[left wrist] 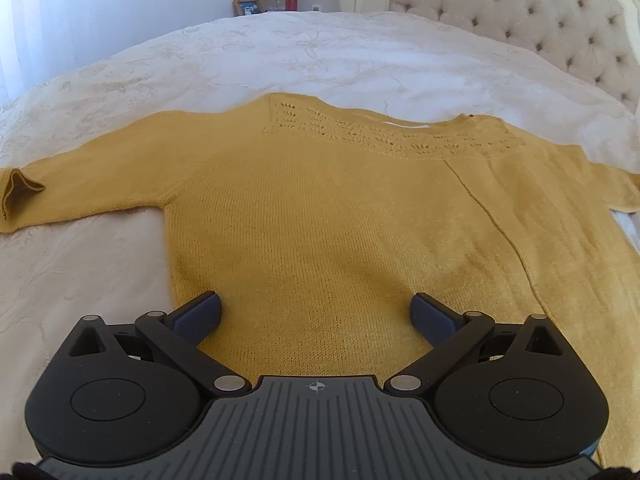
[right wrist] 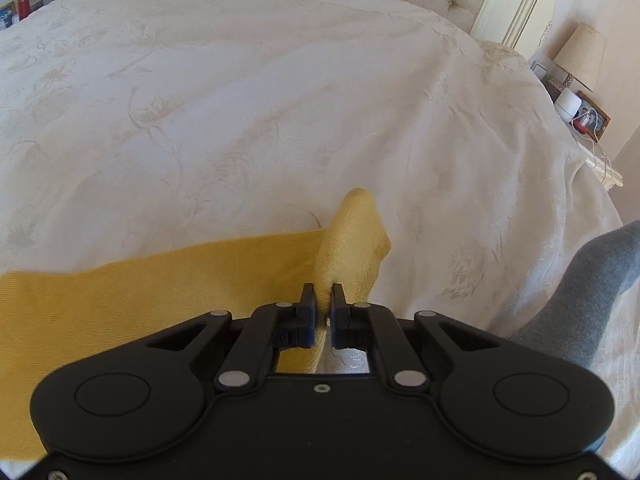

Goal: Fold small clothes
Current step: 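Grasp the sleeve cuff nearest the right gripper and lift it, then fold the held sleeve across the sweater back and open the right gripper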

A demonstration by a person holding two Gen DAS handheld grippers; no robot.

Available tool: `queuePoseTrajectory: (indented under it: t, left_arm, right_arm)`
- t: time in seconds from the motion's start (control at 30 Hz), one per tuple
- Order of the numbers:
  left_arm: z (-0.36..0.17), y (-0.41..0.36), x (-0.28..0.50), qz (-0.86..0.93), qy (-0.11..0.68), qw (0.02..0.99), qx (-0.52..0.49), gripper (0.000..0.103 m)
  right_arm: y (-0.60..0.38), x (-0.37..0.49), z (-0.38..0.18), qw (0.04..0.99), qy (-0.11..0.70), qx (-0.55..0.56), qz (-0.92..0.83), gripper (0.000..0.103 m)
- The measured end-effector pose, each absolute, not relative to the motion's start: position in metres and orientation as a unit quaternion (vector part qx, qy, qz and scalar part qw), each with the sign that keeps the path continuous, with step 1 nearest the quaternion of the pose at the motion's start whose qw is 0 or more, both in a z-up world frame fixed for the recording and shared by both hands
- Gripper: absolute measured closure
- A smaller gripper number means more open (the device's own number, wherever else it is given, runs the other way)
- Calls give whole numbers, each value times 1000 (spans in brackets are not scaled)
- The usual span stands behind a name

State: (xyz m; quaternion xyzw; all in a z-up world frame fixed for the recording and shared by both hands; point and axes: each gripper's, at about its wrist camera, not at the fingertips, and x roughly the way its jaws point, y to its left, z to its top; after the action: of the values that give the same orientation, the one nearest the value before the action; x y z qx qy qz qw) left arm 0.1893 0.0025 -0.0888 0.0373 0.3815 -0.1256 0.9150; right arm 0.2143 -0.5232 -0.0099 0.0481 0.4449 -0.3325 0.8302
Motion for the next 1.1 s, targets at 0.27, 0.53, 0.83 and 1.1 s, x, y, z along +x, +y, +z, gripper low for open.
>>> queuePoseTrajectory:
  t: [0.27, 0.53, 0.83, 1.1]
  left_arm:
    - [-82, 12, 188, -141, 379, 914, 27, 1]
    - [-76, 20, 188, -138, 380, 915, 11, 1]
    - [-63, 29, 189, -133, 372, 919, 12, 2]
    - [-58, 42, 202, -134, 378, 916, 19, 2]
  right_arm:
    - [-401, 217, 59, 892, 404, 50, -195, 92]
    - [-272, 229, 26, 898, 436, 47, -47, 92]
    - [-203, 215, -32, 871, 488, 33, 34, 79]
    - [-229, 223, -12, 890, 450, 73, -4, 79]
